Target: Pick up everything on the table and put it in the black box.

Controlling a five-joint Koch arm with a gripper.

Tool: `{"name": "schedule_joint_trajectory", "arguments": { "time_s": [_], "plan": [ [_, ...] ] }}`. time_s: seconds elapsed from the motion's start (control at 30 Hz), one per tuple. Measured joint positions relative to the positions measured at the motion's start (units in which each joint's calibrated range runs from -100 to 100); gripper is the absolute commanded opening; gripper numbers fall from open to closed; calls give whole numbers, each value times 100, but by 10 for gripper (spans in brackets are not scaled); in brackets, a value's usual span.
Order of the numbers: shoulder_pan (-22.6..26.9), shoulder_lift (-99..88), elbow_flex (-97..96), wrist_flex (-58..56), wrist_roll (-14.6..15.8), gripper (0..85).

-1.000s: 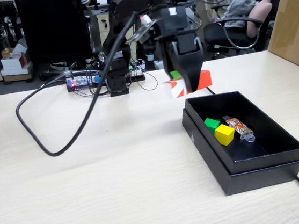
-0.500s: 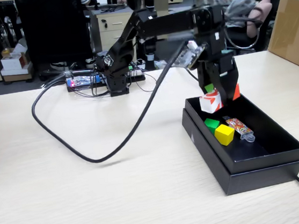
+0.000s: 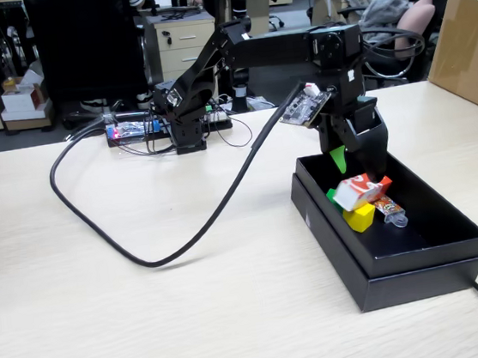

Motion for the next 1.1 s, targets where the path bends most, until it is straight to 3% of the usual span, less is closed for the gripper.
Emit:
{"name": "schedule_joint_trajectory", "arguments": {
  "time_s": [0.3,0.53,0.8,1.1],
  "plan": [
    [-83,-963,-265,0,-5,372],
    [-806,-2875,-1142,271,-186,406],
    [-1519,-4307,-4320,1908,-703,407],
    [-1519,-6257,-7753,3635,-845,416]
  ]
}}
